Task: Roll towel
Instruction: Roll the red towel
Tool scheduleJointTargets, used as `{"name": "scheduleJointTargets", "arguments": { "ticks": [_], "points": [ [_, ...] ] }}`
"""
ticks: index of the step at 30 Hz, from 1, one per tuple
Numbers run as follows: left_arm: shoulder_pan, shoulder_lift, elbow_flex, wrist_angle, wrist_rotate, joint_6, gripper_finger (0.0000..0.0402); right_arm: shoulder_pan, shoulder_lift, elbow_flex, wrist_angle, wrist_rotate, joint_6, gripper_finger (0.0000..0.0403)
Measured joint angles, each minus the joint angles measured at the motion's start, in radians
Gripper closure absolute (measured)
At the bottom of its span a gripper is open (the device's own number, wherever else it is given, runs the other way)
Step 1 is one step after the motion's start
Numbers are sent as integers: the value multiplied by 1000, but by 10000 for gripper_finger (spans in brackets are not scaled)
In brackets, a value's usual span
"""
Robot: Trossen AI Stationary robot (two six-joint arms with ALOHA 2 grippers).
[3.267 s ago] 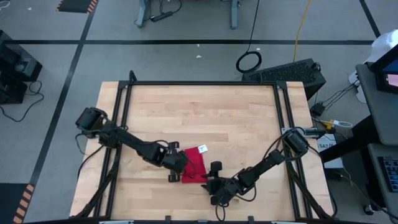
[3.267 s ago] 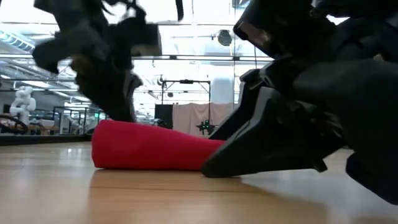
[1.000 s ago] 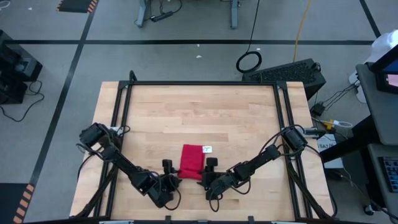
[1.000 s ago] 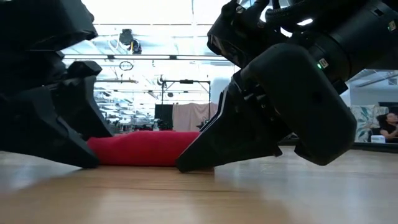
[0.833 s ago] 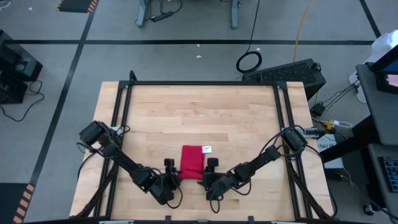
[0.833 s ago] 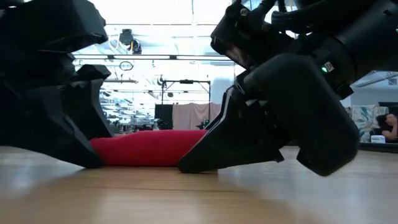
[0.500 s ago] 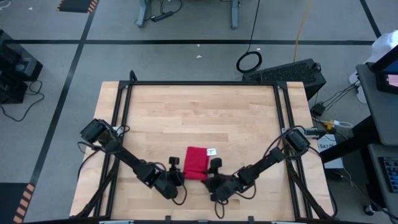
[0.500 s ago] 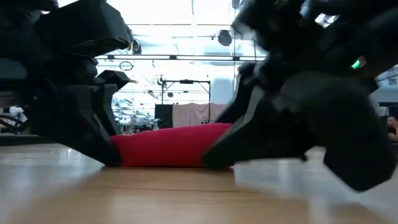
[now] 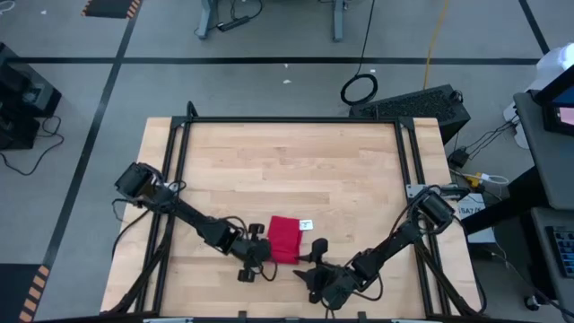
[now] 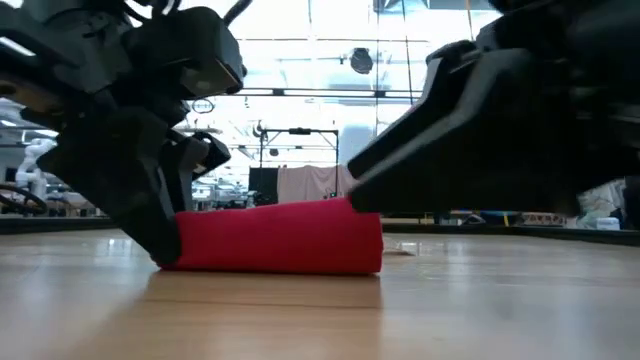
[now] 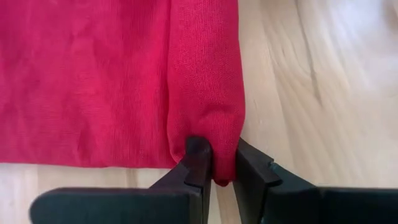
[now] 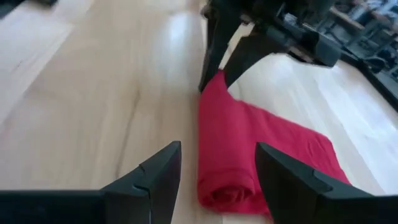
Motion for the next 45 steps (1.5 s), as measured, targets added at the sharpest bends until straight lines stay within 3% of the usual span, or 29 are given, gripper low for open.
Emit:
{"name": "scheduleJointTargets", "arguments": {
  "ticks": [10, 28, 32, 39, 45],
  "points": [
    [61, -1, 0, 1, 106, -2, 348, -29, 86, 1, 125, 17, 45, 206],
    [62, -1, -1, 14, 94, -14, 345, -40, 125, 3, 94, 4, 233, 206],
    [62, -1, -1, 23, 88, -52, 317, -44, 125, 4, 51, -28, 295, 206],
    [62, -41, -3, 5, 42, -54, 229, -44, 125, 4, 33, -41, 329, 206],
    [25, -183, -3, -85, -155, 11, 185, -46, 125, 4, 4, -62, 386, 206]
  ]
}}
